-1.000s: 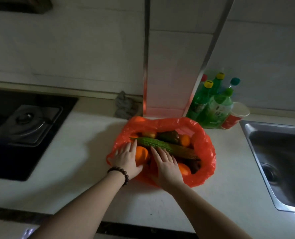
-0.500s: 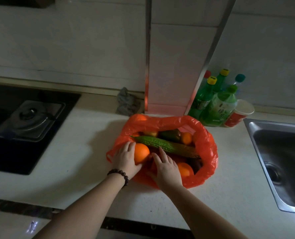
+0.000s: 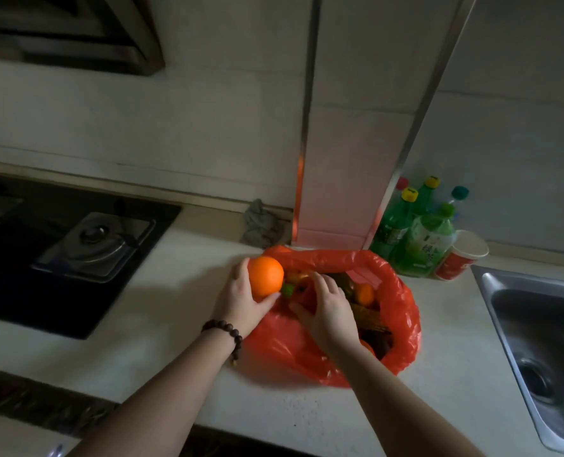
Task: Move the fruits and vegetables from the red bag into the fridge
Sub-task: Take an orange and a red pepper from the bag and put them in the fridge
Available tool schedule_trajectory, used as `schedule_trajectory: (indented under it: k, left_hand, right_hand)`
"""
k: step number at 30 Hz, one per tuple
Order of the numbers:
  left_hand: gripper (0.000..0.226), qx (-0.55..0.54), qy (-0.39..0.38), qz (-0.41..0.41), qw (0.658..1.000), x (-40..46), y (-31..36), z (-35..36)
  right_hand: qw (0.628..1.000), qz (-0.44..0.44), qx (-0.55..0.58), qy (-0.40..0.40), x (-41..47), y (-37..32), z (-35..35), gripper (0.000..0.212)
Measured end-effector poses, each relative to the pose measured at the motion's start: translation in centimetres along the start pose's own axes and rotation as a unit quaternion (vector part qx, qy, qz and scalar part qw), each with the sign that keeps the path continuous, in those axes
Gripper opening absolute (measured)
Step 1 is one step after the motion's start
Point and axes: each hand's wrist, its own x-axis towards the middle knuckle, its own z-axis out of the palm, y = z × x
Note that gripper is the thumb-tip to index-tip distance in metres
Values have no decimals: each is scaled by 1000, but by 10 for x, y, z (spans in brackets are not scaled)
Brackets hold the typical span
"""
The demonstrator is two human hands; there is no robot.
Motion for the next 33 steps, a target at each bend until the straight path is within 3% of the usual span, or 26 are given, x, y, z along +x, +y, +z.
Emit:
schedule_trajectory:
  k: [6,13,26,33]
  left_hand:
    - [87,4,116,-20,993,4,-3,-67]
    - [89,23,233,-110,966,-32,-48,-168]
    - [91,65,418,-278,862,-179,-178,-350]
    - [90,104,490,-314,807,-245,-267,-447]
  right_hand:
    - [995,-85,49,3,37,-60,-13,65]
    - [969,-213,112,-63,50,-172,24,61]
    - [853,-440,174,-222,-33,-418,128,67]
    - [801,-513,203,-230,-103,-560,195,66]
